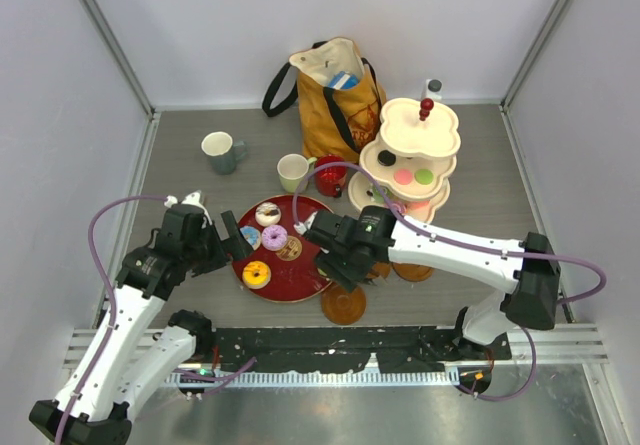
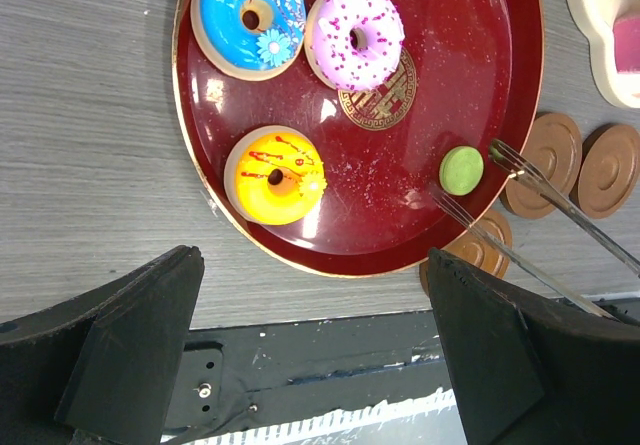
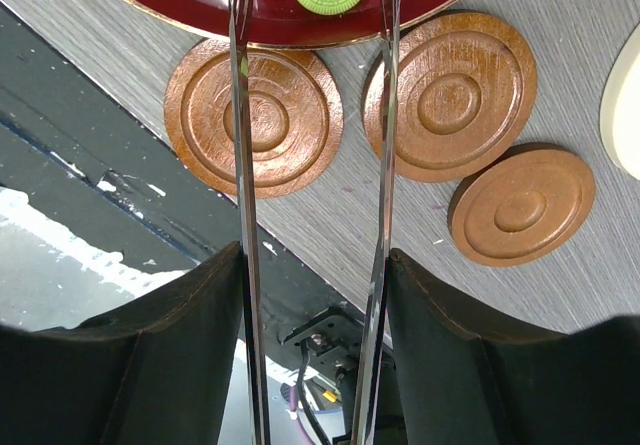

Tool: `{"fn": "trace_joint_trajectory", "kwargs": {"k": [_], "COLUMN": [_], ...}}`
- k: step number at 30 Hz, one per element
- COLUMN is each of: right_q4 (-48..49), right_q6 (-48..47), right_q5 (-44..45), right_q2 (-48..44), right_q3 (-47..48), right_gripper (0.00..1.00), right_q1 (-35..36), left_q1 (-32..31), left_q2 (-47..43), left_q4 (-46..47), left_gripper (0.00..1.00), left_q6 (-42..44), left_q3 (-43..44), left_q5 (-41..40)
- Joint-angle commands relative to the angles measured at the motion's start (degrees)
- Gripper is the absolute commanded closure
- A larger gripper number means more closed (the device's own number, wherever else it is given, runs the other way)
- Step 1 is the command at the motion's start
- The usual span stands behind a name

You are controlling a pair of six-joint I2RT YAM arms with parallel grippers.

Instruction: Serve the afternoon tea

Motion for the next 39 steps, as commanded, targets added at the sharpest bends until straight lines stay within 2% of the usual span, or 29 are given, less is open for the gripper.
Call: {"fn": "trace_joint_trajectory", "kwargs": {"k": [1,14,30,39], "right_q4": [-0.4,-1.8,-3.0,2.6], "right_q6": [-1.4,-2.5,-1.8,1.0], "right_q5": [1.9,0.4,3.7,3.6], "right_q2": [1.3,3.7,4.3,-1.9], "right_q3": [3.0,3.7,5.2,6.0], "right_gripper": [0.39,0.4,0.57,0.63], "right_q1": [0.1,-1.4,-1.5,-1.5], "left_q1": [0.3,0.3,0.3,0.2], "left_q2": [-0.5,-0.3,1.2,0.0], "left_q4": [1.9,1.6,1.6,1.6], "left_gripper": [0.01,0.0,0.0,0.0], "left_q6": [0.4,0.5,0.3,0.5], "left_q3": [0.0,0.3,3.6,4.4], "left_q5": [0.1,-0.4,-0.5,-0.6]}}
